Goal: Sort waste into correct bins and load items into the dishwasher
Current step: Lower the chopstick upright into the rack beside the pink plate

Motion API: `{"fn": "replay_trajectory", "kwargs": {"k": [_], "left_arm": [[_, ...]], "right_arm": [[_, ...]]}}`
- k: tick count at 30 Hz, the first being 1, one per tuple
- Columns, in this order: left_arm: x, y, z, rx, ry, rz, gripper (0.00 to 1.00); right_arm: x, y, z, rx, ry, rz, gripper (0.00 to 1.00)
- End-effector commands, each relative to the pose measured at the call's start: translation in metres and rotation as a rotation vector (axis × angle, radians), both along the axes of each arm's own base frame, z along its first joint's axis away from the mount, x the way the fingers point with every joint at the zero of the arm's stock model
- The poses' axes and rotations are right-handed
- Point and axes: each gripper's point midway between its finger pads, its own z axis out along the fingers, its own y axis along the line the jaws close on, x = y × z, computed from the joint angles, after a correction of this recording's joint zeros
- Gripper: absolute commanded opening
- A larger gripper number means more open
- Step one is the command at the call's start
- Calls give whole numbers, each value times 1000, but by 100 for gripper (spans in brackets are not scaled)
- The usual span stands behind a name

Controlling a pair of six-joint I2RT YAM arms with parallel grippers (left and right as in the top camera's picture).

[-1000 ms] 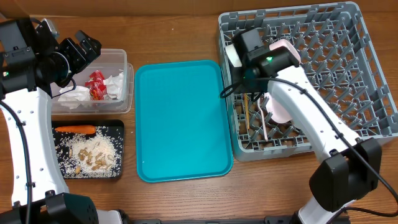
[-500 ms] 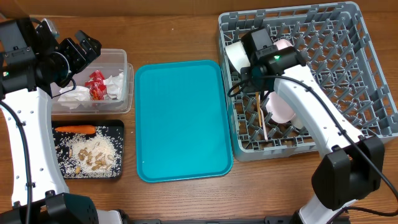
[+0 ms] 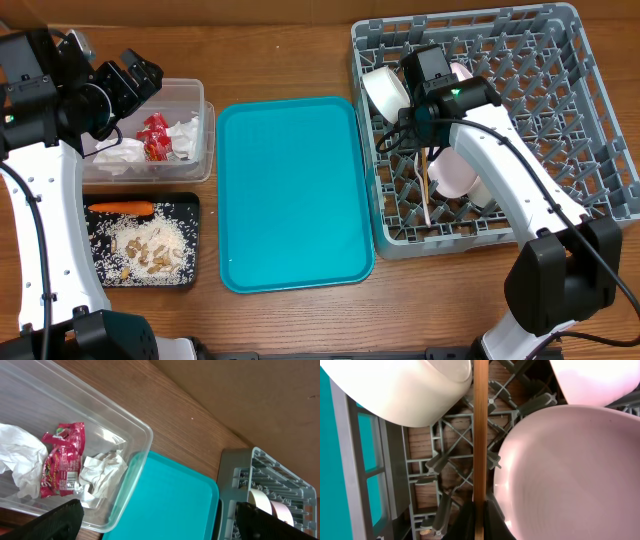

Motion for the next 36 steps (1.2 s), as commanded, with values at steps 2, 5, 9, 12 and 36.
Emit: {"fn": "replay_trajectory", "kwargs": {"k": [2,5,9,12,36], "left_arm": [[-1,-1,17,-4,-42,0,100],[-1,-1,17,-4,-42,0,100],[-1,-1,18,-5,-42,0,100],[-1,-1,18,-4,-42,0,100],[-1,-1,18,-4,-42,0,100]], "right_arm": [[-2,4,3,30,-4,9,4],[-5,3,-3,29,9,10,4],[-5,3,-11,30,5,10,4],[-3,4,-15,31,-4,10,4],[-5,2,-16,23,2,7,4]]}}
